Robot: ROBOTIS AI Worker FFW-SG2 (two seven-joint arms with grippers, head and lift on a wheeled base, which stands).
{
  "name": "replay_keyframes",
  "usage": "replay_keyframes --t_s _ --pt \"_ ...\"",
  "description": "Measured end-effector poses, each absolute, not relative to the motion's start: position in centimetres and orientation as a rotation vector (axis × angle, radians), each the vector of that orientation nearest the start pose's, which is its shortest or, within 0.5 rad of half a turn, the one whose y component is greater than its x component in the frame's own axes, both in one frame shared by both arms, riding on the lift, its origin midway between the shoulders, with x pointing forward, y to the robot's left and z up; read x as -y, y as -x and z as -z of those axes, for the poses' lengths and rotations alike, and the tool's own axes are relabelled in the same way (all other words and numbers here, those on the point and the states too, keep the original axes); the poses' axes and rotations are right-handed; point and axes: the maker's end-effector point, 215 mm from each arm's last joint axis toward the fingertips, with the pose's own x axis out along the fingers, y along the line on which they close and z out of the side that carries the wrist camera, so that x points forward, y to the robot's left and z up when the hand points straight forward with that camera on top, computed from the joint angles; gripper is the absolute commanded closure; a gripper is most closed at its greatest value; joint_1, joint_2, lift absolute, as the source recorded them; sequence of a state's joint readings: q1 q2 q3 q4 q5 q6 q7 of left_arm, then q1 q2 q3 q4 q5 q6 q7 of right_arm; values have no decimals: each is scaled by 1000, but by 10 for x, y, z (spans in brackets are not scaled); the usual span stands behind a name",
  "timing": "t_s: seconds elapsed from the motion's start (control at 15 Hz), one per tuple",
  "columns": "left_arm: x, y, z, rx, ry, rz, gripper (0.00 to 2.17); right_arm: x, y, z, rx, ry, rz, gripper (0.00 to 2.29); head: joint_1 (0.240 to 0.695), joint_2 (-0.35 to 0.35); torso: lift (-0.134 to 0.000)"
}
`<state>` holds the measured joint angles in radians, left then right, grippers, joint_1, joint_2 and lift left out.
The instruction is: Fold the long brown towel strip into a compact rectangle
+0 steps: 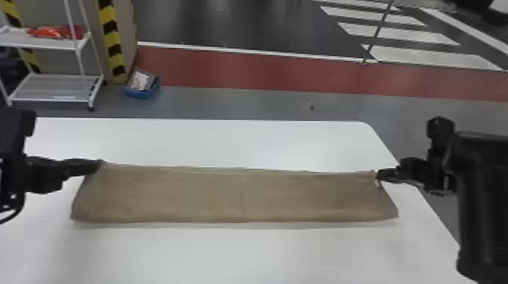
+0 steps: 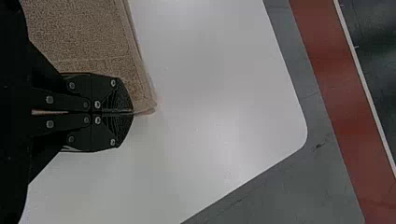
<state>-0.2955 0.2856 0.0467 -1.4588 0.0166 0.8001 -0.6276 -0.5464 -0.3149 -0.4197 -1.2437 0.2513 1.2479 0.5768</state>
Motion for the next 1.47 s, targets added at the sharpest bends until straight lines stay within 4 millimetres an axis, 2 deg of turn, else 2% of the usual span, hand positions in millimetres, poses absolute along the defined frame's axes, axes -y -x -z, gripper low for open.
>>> replay_keyframes --t_s 0.53,0.73,1.27,1.47 --pt "-289 -609 417 -628 2 404 1085 513 -559 417 -888 -348 152 1399 695 -206 -124" --pt "-287 -615 413 -621 1 402 1085 515 -557 418 -888 -351 157 1399 695 -209 -124" --pt "-299 -643 412 -584 -25 369 1082 527 -552 416 -884 -364 180 1399 695 -206 -124" --pt "-300 -646 414 -579 -37 366 1082 529 -552 416 -884 -360 184 1396 695 -205 -124"
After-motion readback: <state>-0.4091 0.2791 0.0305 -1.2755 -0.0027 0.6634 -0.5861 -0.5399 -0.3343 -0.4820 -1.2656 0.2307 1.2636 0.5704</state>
